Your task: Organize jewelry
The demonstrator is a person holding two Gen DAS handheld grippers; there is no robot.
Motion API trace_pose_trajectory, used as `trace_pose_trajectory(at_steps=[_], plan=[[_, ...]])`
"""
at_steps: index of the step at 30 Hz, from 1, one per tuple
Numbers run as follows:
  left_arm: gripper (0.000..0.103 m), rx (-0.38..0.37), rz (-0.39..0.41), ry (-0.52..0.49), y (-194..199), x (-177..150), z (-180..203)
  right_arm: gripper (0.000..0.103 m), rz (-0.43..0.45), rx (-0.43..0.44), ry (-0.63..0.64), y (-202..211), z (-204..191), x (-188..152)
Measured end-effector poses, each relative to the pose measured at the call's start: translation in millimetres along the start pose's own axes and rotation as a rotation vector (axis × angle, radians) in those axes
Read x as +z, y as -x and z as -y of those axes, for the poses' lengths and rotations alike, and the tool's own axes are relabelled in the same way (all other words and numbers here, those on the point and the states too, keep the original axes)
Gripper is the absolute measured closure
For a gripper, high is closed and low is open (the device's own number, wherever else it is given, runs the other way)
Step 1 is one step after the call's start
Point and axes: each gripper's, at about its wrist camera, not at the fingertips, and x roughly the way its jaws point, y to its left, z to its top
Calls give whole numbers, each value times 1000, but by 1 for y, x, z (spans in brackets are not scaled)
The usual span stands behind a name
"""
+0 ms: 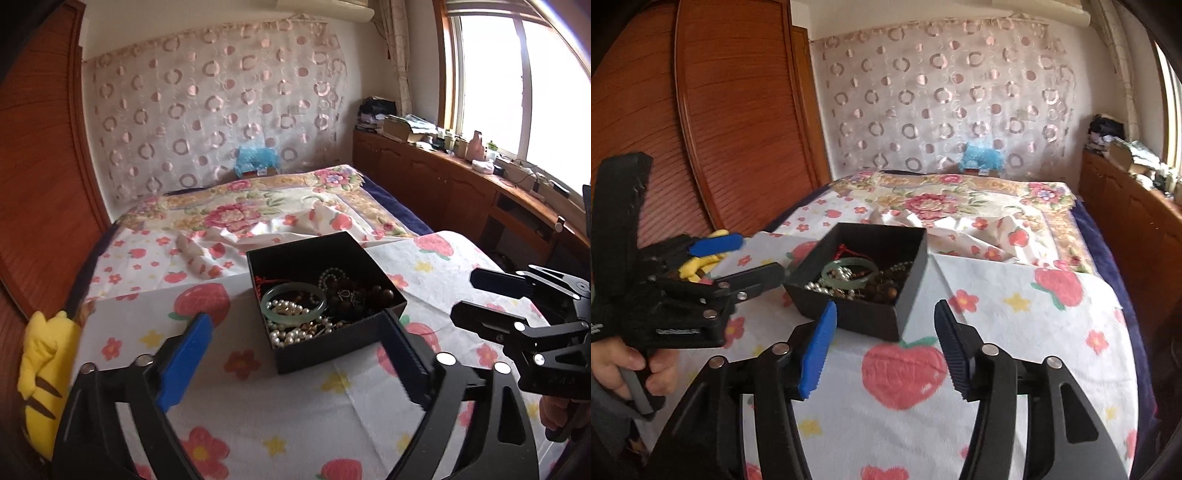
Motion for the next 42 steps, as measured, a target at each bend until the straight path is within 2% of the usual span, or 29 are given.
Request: trace_pose_trajectory(at_steps=[2,7,9,13,26,42], plan=[[11,5,-1,14,7,-4,0,34,3,-29,11,6,-4,-6],[8,41,7,43,27,-18,1,31,20,-67,5,21,-7,-14],[8,47,1,63,34,-23,0,19,31,-74,-7,27,-8,-18],[8,51,1,85,46,-32,-3,3,76,-104,-16,50,-13,-26],[8,95,6,102,69,-47,-6,2,120,-128,-48,76,-23,-35],[8,86,23,96,73,-49,-2,2,127,-136,-59,76,-23,-36]])
